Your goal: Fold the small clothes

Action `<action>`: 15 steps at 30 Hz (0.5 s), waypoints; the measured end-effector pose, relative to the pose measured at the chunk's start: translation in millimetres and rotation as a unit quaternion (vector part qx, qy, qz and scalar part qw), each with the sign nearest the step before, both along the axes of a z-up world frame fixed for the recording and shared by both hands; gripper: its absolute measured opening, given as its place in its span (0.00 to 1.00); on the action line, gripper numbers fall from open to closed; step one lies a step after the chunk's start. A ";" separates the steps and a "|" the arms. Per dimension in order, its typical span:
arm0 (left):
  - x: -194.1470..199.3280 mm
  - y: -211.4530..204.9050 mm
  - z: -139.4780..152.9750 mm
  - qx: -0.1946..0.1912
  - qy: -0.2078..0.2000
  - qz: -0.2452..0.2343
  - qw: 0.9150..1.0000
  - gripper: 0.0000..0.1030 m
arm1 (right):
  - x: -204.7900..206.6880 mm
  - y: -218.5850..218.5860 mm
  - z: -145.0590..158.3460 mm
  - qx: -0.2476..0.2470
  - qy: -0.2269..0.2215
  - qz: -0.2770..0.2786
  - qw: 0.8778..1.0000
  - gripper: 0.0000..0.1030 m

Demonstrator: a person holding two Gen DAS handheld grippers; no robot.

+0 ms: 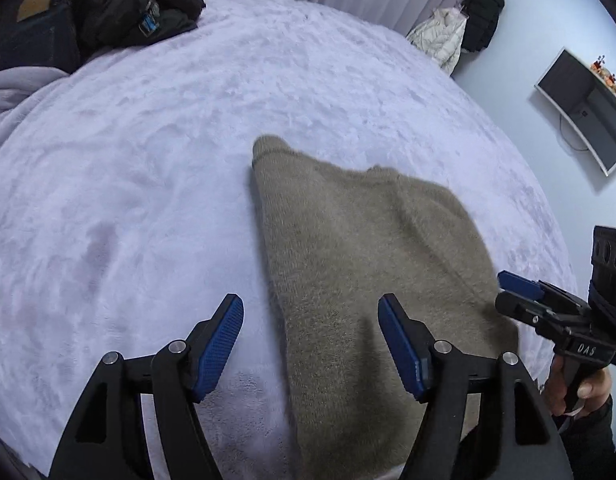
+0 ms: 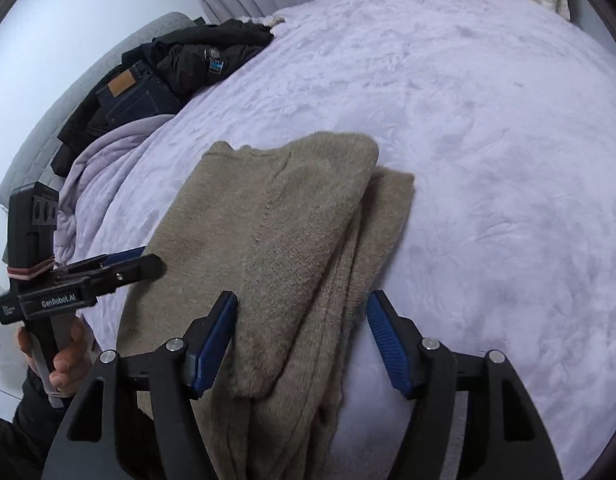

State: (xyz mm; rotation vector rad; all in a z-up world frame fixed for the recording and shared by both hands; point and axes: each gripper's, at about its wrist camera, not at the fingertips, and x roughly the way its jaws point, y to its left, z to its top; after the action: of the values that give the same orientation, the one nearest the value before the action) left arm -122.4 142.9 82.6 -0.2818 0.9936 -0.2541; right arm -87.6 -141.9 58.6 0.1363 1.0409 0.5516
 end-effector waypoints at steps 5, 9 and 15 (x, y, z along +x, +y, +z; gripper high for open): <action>4.5 -27.7 23.2 -0.040 -0.042 -0.083 0.995 0.69 | -55.5 34.4 43.8 -0.052 -0.134 0.122 0.982 0.72; 26.0 -54.0 -13.1 -0.010 0.000 -0.108 0.994 0.69 | -70.9 68.1 22.6 -0.103 -0.140 0.197 0.965 0.72; 21.1 -57.0 -35.9 -0.005 0.006 -0.113 0.994 0.69 | -66.8 49.7 -17.8 -0.108 -0.113 0.198 0.968 0.72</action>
State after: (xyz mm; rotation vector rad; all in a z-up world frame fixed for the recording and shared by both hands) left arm -101.3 85.9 46.7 -0.1789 1.0368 -0.4645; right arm -154.4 -92.2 40.8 -0.3286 0.9002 0.7898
